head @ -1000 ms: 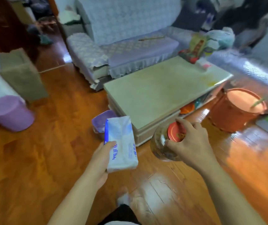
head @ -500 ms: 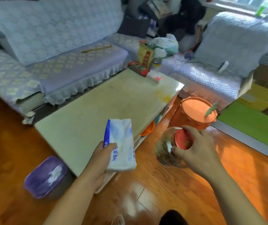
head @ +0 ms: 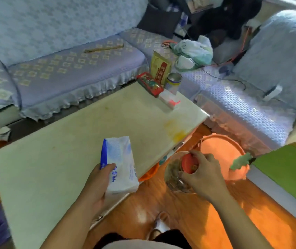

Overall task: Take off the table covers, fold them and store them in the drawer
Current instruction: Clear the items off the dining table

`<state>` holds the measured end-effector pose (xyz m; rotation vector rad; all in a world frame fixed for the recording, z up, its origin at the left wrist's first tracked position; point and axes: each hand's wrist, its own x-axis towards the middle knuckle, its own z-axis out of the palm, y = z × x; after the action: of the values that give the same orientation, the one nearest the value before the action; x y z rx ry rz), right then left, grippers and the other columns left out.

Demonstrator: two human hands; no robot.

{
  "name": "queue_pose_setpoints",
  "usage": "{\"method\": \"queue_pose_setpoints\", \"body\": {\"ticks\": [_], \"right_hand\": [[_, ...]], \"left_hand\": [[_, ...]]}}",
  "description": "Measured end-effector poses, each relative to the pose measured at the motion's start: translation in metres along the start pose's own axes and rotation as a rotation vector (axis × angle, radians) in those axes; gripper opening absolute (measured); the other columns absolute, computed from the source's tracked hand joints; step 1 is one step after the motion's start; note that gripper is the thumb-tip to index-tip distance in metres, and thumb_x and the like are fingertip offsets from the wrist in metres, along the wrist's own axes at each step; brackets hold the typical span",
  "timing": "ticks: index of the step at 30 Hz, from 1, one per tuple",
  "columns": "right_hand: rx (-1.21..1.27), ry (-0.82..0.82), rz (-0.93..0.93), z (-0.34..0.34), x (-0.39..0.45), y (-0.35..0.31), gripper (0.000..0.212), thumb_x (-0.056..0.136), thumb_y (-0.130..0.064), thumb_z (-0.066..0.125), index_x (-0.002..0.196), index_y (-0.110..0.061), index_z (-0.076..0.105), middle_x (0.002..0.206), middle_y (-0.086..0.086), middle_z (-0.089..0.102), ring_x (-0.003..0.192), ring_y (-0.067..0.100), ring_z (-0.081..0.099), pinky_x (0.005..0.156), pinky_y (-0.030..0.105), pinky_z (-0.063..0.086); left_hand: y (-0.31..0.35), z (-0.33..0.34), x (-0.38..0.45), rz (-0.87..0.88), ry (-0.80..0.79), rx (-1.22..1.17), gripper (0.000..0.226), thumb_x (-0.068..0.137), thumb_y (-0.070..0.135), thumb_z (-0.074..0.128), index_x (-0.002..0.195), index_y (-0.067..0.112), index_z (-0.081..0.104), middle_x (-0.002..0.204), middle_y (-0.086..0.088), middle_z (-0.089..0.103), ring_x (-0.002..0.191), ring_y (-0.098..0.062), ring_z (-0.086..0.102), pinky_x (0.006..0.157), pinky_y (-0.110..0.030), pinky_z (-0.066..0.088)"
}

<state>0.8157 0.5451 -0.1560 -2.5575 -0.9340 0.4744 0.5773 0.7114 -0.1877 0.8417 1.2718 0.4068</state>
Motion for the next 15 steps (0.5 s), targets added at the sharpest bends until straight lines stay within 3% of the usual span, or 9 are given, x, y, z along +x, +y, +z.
{"method": "queue_pose_setpoints", "body": {"ticks": [3, 7, 15], "right_hand": [[-0.058, -0.035, -0.075, -0.017, 0.080, -0.001, 0.087, 0.062, -0.056, 0.074, 0.141, -0.031, 0.051, 0.121, 0.010, 0.051, 0.112, 0.035, 0.047, 0.095, 0.040, 0.042], [-0.064, -0.065, -0.142, -0.023, 0.171, -0.008, 0.081, 0.068, -0.051, 0.078, 0.141, -0.033, 0.047, 0.123, 0.008, 0.049, 0.115, 0.034, 0.047, 0.099, 0.041, 0.041], [-0.017, -0.087, -0.062, -0.017, 0.298, 0.022, 0.080, 0.071, -0.048, 0.078, 0.142, -0.029, 0.048, 0.128, 0.012, 0.052, 0.120, 0.037, 0.048, 0.103, 0.042, 0.041]], "left_hand": [[0.025, 0.032, 0.021, 0.013, 0.064, -0.058, 0.020, 0.098, 0.022, 0.060, 0.118, 0.021, 0.064, 0.107, -0.004, 0.077, 0.100, -0.027, 0.074, 0.097, -0.050, 0.055], [0.043, 0.061, 0.058, -0.005, 0.115, -0.072, 0.024, 0.099, 0.024, 0.060, 0.123, 0.022, 0.062, 0.109, -0.003, 0.077, 0.102, -0.027, 0.073, 0.100, -0.052, 0.054], [0.096, 0.145, 0.156, -0.042, 0.082, -0.040, 0.023, 0.098, 0.019, 0.057, 0.121, 0.017, 0.063, 0.109, -0.007, 0.077, 0.101, -0.028, 0.073, 0.100, -0.051, 0.054]]}}
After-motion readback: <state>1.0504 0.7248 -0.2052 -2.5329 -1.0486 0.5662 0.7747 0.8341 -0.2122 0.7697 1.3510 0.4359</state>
